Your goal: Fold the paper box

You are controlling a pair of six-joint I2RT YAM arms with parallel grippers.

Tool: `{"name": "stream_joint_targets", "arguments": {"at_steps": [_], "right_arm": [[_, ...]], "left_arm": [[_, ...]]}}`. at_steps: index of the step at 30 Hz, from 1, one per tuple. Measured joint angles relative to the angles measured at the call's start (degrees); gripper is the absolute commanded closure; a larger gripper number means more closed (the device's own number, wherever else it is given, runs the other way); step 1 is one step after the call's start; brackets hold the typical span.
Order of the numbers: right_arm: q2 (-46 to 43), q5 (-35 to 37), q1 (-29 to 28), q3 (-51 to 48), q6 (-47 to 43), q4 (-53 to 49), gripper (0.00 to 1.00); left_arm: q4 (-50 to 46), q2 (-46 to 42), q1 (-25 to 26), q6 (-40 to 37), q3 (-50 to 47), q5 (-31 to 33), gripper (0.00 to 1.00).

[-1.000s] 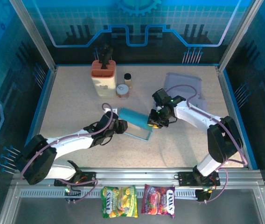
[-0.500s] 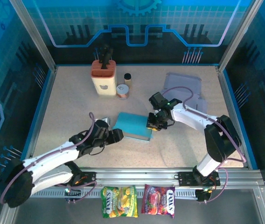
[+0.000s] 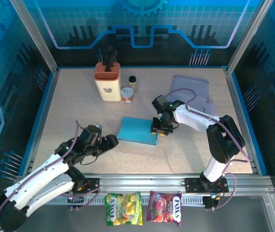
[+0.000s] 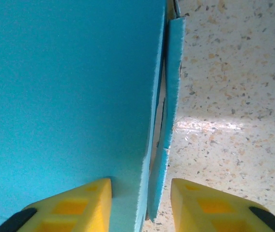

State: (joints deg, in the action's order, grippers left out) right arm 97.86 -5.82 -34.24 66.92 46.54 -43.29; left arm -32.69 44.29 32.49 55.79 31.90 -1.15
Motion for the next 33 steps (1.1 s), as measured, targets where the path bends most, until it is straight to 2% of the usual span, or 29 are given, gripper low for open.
{"name": "stream_joint_targets", "arguments": {"at_steps": [5,7,11,16,20,26,33], "right_arm": [[0.48,0.02,0.00,0.07,-1.60,-0.70,0.53],[1.07,-0.07,0.00,0.04,-1.90,-0.68,0.52],[2.05,-0.15,0.00,0.00,-2.08,-0.61,0.53],[2.99,-0.42,0.00,-0.31,-2.08,-0.11,0.54],[3.10,-0.68,0.00,-0.61,-2.08,0.52,0.55],[3.74,-1.68,0.02,-0.63,-2.29,1.18,0.59],[3.80,-3.67,0.70,-2.23,-2.71,3.34,0.60]], "left_arm": [[2.29,13.35,-8.24,-5.33,7.48,-4.79,0.28],[4.02,19.52,-10.47,-8.11,10.29,-7.04,0.31],[7.39,30.08,-12.87,-13.18,14.21,-10.23,0.38],[11.74,39.08,-13.20,-17.25,15.13,-13.66,0.42],[14.67,42.84,-13.22,-18.64,15.08,-15.43,0.48],[17.20,43.43,-13.22,-20.02,14.34,-16.33,0.60],[18.64,43.21,-13.20,-20.20,10.10,-16.48,0.59]]}}
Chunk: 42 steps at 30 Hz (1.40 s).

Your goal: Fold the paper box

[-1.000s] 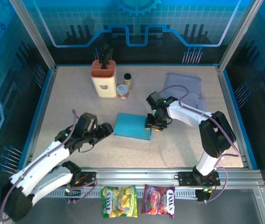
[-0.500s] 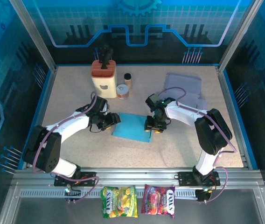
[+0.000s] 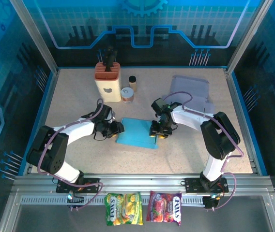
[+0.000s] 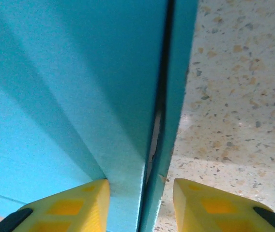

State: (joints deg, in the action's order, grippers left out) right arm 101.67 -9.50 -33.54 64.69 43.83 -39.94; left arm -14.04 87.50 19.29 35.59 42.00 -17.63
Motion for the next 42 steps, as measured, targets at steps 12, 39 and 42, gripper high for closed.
{"name": "stream_joint_targets", "arguments": {"at_steps": [12,39,42], "right_arm": [[-0.02,-4.63,1.75,-1.84,-1.84,2.97,0.62],[-0.33,-12.00,4.11,-4.33,-4.46,6.78,0.79],[-0.44,-12.07,4.37,-4.39,-4.48,6.64,0.71]], "left_arm": [[3.74,-2.58,0.00,0.31,-3.91,-0.50,0.72],[8.76,-6.36,2.80,5.03,-8.44,3.41,0.87],[8.96,-6.71,3.37,6.03,-8.74,4.37,0.93]]}}
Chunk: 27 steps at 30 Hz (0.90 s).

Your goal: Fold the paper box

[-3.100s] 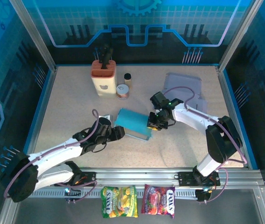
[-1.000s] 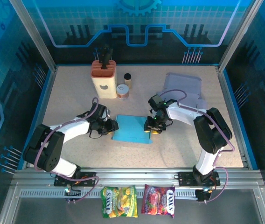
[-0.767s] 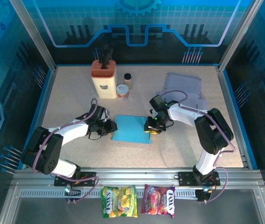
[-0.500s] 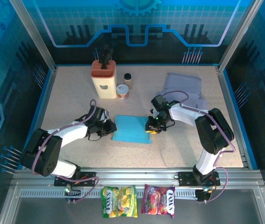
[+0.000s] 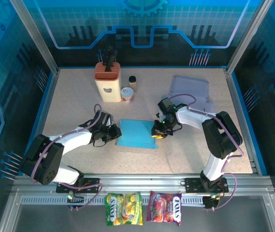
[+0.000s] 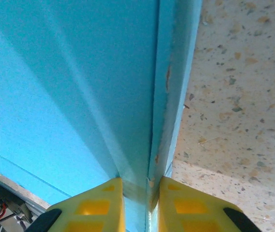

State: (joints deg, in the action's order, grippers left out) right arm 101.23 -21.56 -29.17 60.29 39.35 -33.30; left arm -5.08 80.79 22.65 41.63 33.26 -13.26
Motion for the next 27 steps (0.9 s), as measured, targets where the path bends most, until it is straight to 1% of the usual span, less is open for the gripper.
{"name": "stream_joint_targets", "arguments": {"at_steps": [2,6,11,14,22,25,27], "right_arm": [[-0.72,0.07,0.15,-0.83,-0.28,0.52,0.61],[-3.10,-1.20,2.12,-3.91,-1.29,1.70,0.46],[-3.58,-3.85,6.58,-5.64,-3.39,2.99,0.32],[-3.72,-5.62,8.04,-5.99,-4.79,4.02,0.26],[-3.48,-12.41,8.61,-6.03,-7.45,8.15,0.25],[-2.45,-14.62,8.61,-6.03,-7.50,9.88,0.27],[-1.73,-16.39,8.61,-6.03,-7.26,11.56,0.30]], "left_arm": [[0.81,-0.46,0.39,0.50,-0.57,0.20,0.96],[3.26,-1.40,2.23,2.10,-2.51,-0.98,0.98],[6.75,-1.57,2.19,3.89,-4.42,-2.82,0.99],[8.79,-1.73,1.31,4.94,-5.66,-4.22,1.00],[12.02,-2.34,-0.81,5.51,-8.00,-6.84,1.00],[12.76,-2.67,-1.38,5.77,-8.72,-7.50,1.00],[13.07,-2.91,-1.70,6.10,-9.14,-7.76,1.00]]}}
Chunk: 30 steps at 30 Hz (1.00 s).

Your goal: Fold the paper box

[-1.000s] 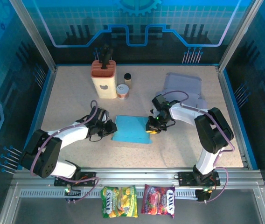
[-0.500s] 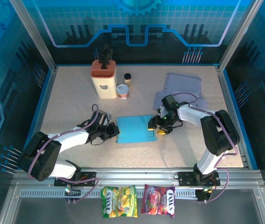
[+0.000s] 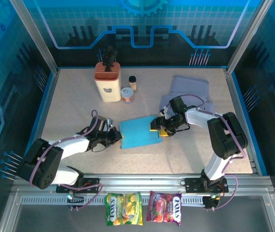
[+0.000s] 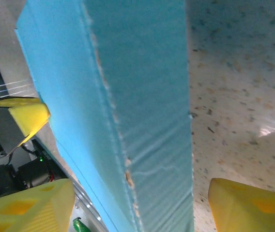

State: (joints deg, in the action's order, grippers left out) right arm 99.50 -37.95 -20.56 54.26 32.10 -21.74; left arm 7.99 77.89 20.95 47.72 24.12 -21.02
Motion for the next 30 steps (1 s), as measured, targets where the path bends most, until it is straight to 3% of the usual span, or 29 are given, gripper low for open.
{"name": "stream_joint_targets", "arguments": {"at_steps": [12,14,18,21,25,30], "right_arm": [[1.36,-4.55,-2.45,-0.33,8.74,12.50,0.53],[1.31,-4.61,-2.56,-0.79,10.43,14.03,0.56],[0.50,-5.01,-2.78,-1.14,13.73,14.88,0.65],[-0.79,-5.44,-2.71,-1.14,16.74,14.95,0.68],[-2.58,-5.75,-2.16,-1.64,22.36,14.73,0.69],[-5.42,-5.90,-0.11,-1.90,29.27,10.67,0.72]], "left_arm": [[-0.13,-0.07,-0.94,0.00,-0.26,-0.74,0.97],[-0.37,-0.20,-0.94,-0.07,-0.17,-0.72,0.90],[-4.74,-2.54,-0.96,-1.81,1.16,0.74,0.63],[-11.06,-7.67,-0.04,-5.84,2.80,3.10,0.52],[-16.83,-16.63,6.19,-16.57,6.99,7.21,0.40],[-21.81,-23.63,20.06,-34.10,13.20,12.92,0.36]]}}
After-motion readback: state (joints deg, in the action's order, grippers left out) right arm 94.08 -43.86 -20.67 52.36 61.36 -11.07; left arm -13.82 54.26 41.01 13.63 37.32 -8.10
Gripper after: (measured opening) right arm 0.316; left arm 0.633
